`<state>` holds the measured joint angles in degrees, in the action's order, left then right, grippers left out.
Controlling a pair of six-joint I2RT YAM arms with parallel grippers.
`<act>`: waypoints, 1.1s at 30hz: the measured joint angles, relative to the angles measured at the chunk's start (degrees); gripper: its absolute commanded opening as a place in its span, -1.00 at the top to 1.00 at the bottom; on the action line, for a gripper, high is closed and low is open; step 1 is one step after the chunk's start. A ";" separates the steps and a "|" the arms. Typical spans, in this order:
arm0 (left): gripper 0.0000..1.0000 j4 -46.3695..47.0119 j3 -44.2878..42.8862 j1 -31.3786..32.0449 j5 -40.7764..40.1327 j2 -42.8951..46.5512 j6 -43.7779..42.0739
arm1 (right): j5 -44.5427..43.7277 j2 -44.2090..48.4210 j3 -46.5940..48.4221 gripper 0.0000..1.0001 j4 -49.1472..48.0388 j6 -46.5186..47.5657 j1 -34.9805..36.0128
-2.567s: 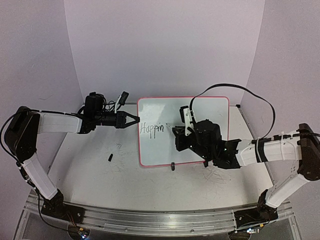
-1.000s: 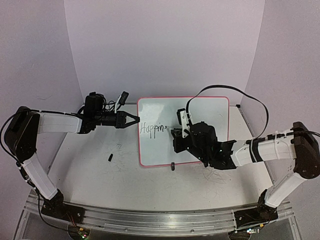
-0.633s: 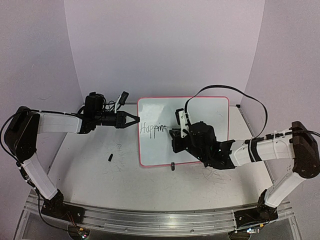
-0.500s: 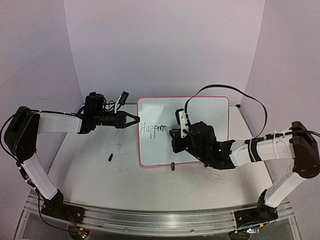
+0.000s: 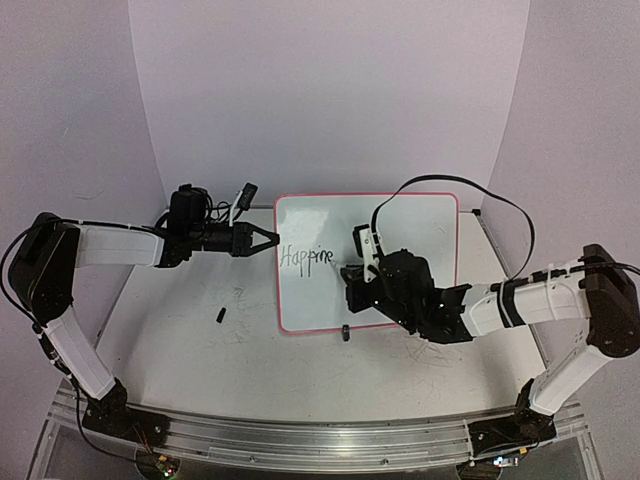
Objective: Write a sentence on the whiteboard
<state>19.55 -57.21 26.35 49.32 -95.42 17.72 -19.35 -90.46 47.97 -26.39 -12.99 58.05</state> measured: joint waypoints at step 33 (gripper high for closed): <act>1.00 0.02 0.00 0.01 0.25 0.00 -0.02 | -4.05 2.28 -2.92 1.00 -4.50 2.64 -0.54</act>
<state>19.57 -57.21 26.36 49.57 -95.42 17.69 -23.40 -88.18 45.05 -30.89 -10.35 57.50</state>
